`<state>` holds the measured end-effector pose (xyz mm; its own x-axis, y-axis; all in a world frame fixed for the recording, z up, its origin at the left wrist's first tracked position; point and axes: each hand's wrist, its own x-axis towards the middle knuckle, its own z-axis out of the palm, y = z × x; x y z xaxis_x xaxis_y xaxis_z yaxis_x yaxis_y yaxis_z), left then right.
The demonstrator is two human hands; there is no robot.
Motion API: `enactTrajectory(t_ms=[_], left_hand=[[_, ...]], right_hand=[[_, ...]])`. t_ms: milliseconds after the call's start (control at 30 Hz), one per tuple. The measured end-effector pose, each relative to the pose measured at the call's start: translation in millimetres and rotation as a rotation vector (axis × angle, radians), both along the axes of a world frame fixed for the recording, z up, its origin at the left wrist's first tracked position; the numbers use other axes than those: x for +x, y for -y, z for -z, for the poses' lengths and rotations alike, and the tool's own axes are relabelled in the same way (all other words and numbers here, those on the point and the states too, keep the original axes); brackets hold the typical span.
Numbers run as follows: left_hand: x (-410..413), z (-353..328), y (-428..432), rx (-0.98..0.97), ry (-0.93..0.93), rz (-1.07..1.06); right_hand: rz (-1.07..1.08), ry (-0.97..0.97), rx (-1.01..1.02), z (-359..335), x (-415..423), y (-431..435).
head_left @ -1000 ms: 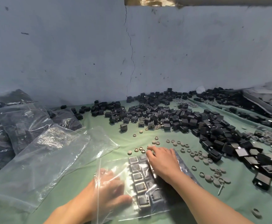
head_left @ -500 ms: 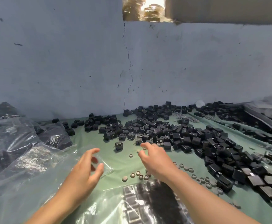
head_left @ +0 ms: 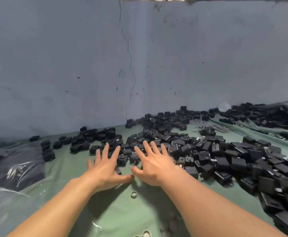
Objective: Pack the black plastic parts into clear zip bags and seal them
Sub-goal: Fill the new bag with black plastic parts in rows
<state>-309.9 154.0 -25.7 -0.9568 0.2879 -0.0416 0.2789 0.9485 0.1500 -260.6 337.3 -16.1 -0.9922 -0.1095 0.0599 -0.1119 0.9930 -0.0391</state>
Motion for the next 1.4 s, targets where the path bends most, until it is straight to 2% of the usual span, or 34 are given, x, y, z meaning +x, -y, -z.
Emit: enactTrajectory(t_ms=[200, 333, 467, 733, 1000, 1233, 1400], left_hand=[[-49, 4, -17, -0.038, 0.022, 0.017], [-52, 5, -19, -0.064, -0.054, 0.015], [-40, 1, -16, -0.085, 0.013, 0.067], [18, -7, 6, -0.029, 0.048, 0.156], [91, -5, 24, -0.111, -0.045, 0.115], [150, -10, 41, -0.075, -0.010, 0.094], [179, -20, 62, 0.011, 0.042, 0.053]], right_hand=[[0.028, 0.039, -0.031, 16, -32, -12], [0.000, -0.006, -0.011, 22, -39, -11], [-0.026, -0.046, -0.028, 26, -33, -11], [-0.057, 0.002, -0.236, 26, 16, 11], [-0.061, 0.080, -0.253, 17, 87, 28], [-0.103, 0.145, -0.220, 8, 139, 35], [-0.027, -0.005, -0.328, -10, 169, 29]])
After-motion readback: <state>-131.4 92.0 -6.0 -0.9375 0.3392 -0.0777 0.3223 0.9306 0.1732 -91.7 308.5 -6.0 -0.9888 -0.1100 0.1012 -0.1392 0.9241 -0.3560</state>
